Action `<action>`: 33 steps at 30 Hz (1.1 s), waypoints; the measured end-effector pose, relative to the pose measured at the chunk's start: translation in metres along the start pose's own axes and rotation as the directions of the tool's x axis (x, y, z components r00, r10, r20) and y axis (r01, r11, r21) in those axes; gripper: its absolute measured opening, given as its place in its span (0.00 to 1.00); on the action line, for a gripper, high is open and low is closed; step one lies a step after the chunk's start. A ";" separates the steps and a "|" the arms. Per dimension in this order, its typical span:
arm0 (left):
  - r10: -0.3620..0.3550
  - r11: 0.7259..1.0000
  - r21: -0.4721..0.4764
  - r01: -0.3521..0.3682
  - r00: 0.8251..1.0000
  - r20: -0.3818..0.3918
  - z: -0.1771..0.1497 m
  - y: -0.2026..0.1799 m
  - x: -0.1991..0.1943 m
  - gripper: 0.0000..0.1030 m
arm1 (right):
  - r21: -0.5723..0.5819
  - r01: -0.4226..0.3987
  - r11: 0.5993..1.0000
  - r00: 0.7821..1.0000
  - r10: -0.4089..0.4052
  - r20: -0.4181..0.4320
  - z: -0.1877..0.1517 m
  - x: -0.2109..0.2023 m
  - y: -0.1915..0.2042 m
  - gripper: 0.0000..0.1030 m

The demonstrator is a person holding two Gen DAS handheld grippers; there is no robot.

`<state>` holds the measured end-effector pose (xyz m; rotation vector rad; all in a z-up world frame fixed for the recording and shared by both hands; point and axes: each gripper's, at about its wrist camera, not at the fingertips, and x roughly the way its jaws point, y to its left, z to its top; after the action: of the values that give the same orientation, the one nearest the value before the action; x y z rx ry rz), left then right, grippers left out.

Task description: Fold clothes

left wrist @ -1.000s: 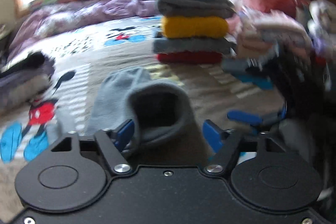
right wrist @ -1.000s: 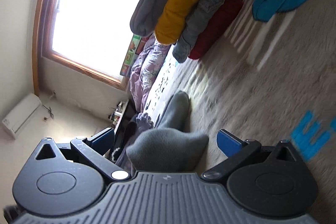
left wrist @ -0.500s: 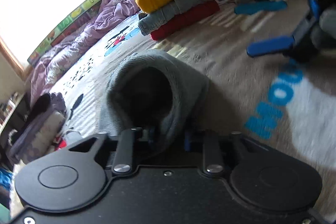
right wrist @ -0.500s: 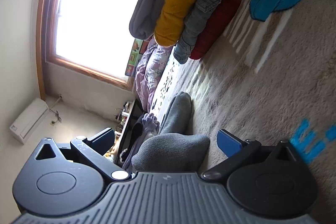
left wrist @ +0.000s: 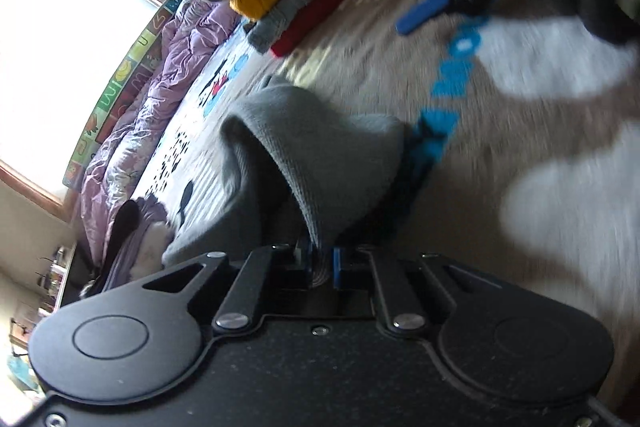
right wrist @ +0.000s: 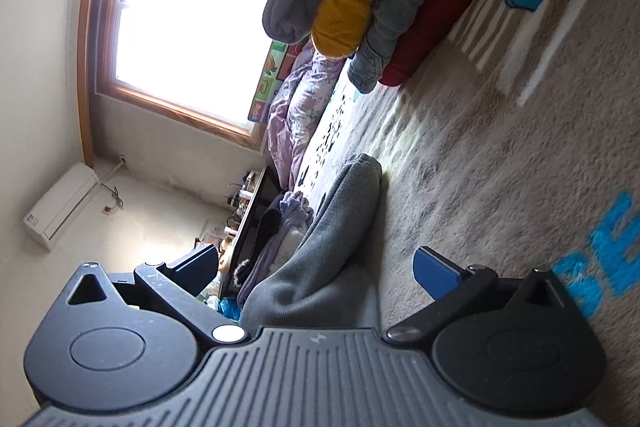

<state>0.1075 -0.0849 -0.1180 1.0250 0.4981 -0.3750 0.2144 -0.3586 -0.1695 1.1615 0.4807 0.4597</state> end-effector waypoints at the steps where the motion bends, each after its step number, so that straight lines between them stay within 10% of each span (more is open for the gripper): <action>1: 0.005 1.000 0.016 -0.005 1.000 -0.009 -0.005 0.001 -0.004 0.07 | -0.005 0.004 1.000 1.000 -0.004 -0.002 -0.001 0.001 0.000 1.00; 10: 0.091 0.994 0.068 -0.082 0.987 -0.134 -0.059 0.027 -0.024 0.07 | -0.068 0.029 0.997 0.999 -0.031 -0.030 -0.008 0.005 0.008 1.00; 22: 0.219 0.974 0.009 -0.227 0.927 -0.303 -0.111 0.050 -0.001 0.09 | -0.245 0.071 0.967 0.985 -0.106 -0.133 -0.023 0.034 0.031 1.00; 25: 0.194 0.978 -0.013 -0.209 0.927 -0.320 -0.117 0.047 0.003 0.20 | -0.298 0.066 0.952 0.980 -0.117 -0.159 -0.028 0.041 0.038 1.00; 28: 0.173 0.977 -0.065 -0.202 0.936 -0.308 -0.120 0.051 -0.006 0.59 | -0.362 0.099 0.927 0.972 -0.168 -0.163 -0.032 0.049 0.044 1.00; 33: 0.104 0.949 -0.255 -0.185 0.947 -0.303 -0.128 0.080 -0.026 0.62 | -0.380 0.090 0.921 0.967 -0.172 -0.187 -0.035 0.059 0.045 1.00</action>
<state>0.0994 0.0666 -0.1008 0.8356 0.7092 -0.0180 0.2380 -0.2834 -0.1453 0.7129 0.6278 0.5363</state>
